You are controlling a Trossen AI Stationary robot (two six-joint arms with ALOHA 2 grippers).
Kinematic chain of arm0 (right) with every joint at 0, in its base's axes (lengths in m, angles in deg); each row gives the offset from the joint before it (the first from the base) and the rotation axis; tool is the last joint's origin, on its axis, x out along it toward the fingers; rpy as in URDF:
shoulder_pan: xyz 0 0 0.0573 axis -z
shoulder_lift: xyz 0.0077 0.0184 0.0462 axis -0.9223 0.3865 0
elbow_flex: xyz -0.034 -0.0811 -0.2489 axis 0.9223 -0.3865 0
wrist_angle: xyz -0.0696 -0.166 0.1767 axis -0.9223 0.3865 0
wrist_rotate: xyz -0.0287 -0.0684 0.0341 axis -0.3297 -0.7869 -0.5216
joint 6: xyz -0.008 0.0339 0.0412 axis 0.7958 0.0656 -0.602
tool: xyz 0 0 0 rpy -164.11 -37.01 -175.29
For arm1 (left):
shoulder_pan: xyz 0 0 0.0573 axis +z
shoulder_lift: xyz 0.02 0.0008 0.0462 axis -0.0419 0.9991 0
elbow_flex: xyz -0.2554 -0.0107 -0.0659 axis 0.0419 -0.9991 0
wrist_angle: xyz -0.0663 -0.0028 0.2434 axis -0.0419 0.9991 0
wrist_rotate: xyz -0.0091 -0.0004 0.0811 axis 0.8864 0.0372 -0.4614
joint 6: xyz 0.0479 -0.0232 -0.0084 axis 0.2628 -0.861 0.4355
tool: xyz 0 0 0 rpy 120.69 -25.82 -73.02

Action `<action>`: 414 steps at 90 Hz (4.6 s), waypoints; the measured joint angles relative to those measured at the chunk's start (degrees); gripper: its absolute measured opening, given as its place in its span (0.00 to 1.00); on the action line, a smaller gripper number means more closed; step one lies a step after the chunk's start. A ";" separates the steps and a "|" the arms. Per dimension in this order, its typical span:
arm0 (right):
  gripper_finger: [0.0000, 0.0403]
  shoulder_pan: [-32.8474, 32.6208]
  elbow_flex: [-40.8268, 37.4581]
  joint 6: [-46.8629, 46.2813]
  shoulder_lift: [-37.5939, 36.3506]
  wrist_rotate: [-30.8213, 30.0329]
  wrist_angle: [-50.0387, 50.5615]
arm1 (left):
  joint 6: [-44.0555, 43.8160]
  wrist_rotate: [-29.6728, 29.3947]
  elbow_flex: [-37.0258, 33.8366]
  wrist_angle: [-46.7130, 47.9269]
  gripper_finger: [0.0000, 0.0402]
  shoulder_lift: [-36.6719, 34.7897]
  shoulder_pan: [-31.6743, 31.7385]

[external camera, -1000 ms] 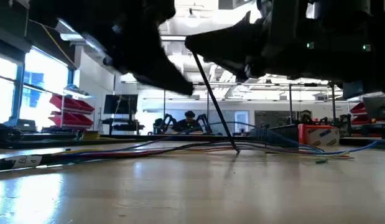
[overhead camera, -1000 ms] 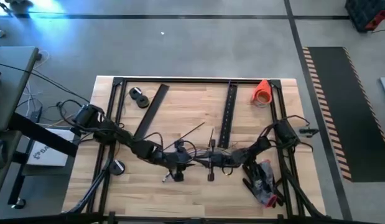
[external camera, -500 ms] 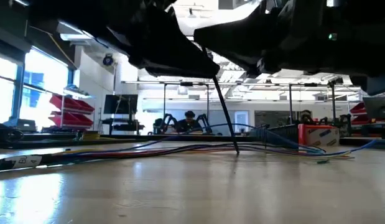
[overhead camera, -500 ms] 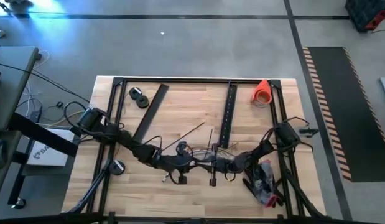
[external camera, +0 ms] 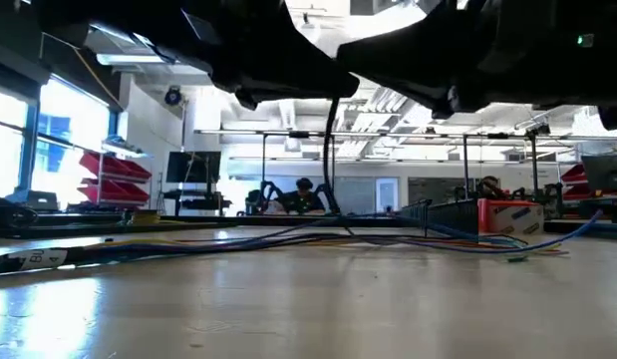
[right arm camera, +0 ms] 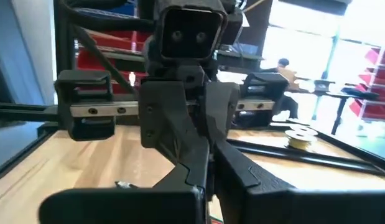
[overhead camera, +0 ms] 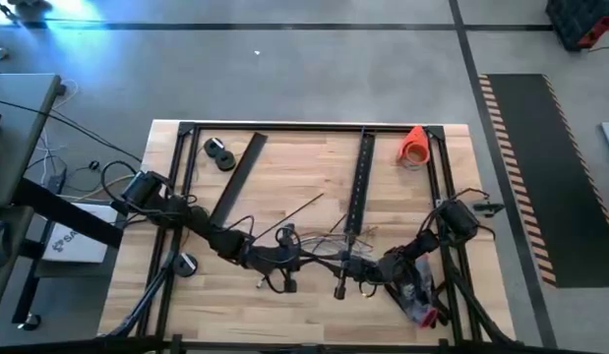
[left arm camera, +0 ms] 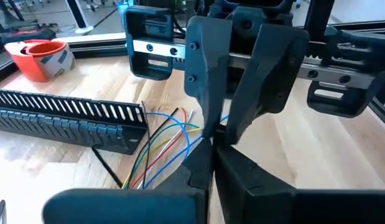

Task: Ziptie cables
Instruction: Wrap the left black zip tie on the cables

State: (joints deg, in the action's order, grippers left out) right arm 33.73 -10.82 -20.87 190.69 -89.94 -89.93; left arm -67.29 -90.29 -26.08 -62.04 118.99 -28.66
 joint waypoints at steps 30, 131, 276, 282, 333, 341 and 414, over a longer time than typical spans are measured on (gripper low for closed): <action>0.40 -0.43 -5.81 -16.02 -15.68 -7.35 16.15 | -6.27 0.05 0.04 0.22 0.00 -0.14 -0.07; 0.13 10.18 13.15 -62.60 -31.55 18.67 125.64 | -19.28 -5.44 0.04 -8.55 0.00 4.34 0.80; 0.47 47.82 4.01 -35.60 -17.36 46.60 80.31 | -22.05 5.24 0.15 -16.35 0.00 11.99 7.58; 0.47 47.82 4.40 -35.77 -16.72 46.82 80.50 | -22.32 6.19 0.15 -16.39 0.00 11.97 8.04; 0.47 48.61 5.61 -32.91 -29.36 37.14 100.72 | -22.26 6.12 0.15 -16.50 0.00 11.99 8.31; 0.47 48.61 5.61 -33.12 -28.58 42.23 94.27 | -22.26 6.10 0.15 -16.51 0.00 11.96 8.28; 0.47 52.67 5.69 -32.95 -14.02 64.96 77.09 | -22.48 5.14 0.15 -16.31 0.00 11.96 8.48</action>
State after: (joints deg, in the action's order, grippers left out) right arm 86.40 -5.13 -53.82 176.66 -24.98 -12.84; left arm -89.78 -85.16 -25.93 -78.35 130.95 -20.18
